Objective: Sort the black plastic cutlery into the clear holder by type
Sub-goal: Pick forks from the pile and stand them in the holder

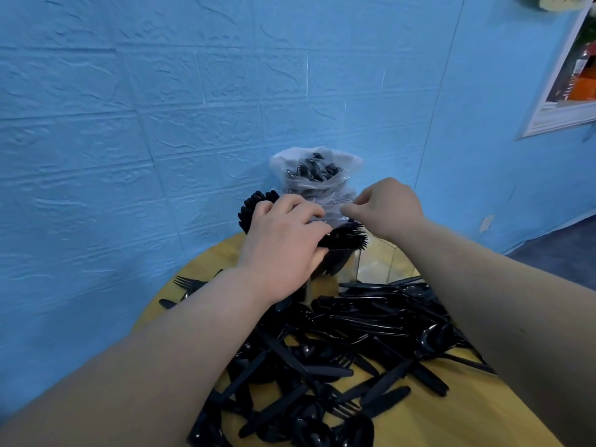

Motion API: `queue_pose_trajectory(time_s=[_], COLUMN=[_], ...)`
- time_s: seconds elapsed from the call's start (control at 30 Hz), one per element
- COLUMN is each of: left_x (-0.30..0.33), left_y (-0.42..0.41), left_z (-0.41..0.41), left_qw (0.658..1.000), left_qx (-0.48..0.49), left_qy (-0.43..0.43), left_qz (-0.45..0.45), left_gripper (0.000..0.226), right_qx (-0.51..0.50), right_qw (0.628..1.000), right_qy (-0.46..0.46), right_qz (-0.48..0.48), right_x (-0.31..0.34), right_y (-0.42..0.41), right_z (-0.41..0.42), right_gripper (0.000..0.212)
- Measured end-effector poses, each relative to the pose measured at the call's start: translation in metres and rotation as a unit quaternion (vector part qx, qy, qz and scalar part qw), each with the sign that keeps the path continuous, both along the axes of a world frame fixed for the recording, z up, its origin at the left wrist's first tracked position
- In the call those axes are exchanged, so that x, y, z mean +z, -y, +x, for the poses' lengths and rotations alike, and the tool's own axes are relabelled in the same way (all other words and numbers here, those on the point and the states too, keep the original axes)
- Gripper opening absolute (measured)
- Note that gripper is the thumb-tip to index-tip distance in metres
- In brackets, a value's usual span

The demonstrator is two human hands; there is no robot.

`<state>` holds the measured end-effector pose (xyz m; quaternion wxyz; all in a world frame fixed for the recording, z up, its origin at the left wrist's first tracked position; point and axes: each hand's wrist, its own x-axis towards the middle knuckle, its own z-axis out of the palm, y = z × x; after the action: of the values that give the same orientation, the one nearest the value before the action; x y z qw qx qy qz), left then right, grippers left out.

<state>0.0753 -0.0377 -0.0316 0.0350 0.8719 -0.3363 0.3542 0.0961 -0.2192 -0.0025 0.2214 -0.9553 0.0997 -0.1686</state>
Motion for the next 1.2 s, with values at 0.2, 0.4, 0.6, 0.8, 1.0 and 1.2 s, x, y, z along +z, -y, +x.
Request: queue_pose_trajectory(time_s=[0.2,0.4,0.6,0.8,1.0,1.2], left_x=[0.001,0.003,0.003,0.005,0.005,-0.008], left_y=[-0.001,0.003,0.003,-0.001,-0.003,0.01], left_z=[0.001,-0.003,-0.006,-0.007,-0.03,-0.083], left_qw=[1.0,0.999,0.998,0.998,0.999,0.996], left_qx=[0.007,0.039,0.05,0.057,0.038,0.0], left_qy=[0.01,-0.004,-0.022,-0.021,-0.006,-0.085], left_qz=[0.001,0.02,0.025,0.004,-0.008,-0.005], left_gripper=[0.029,0.035,0.039,0.046,0.054,0.042], right_qx=[0.121,0.247,0.278,0.275,0.269,0.156], right_qw=[0.987,0.963,0.96,0.96,0.963,0.983], right_qy=[0.053,-0.036,-0.042,-0.036,0.004,0.087], right_qz=[0.09,0.103,-0.002,-0.028,-0.025,0.048], right_x=[0.006,0.004,0.008,-0.004,-0.001,-0.015], right_y=[-0.001,-0.003,-0.002,-0.002,-0.001,0.028], right_z=[-0.014,-0.047,-0.057,-0.056,-0.077,-0.158], right_gripper=[0.013,0.014,0.043,0.048,0.049,0.04])
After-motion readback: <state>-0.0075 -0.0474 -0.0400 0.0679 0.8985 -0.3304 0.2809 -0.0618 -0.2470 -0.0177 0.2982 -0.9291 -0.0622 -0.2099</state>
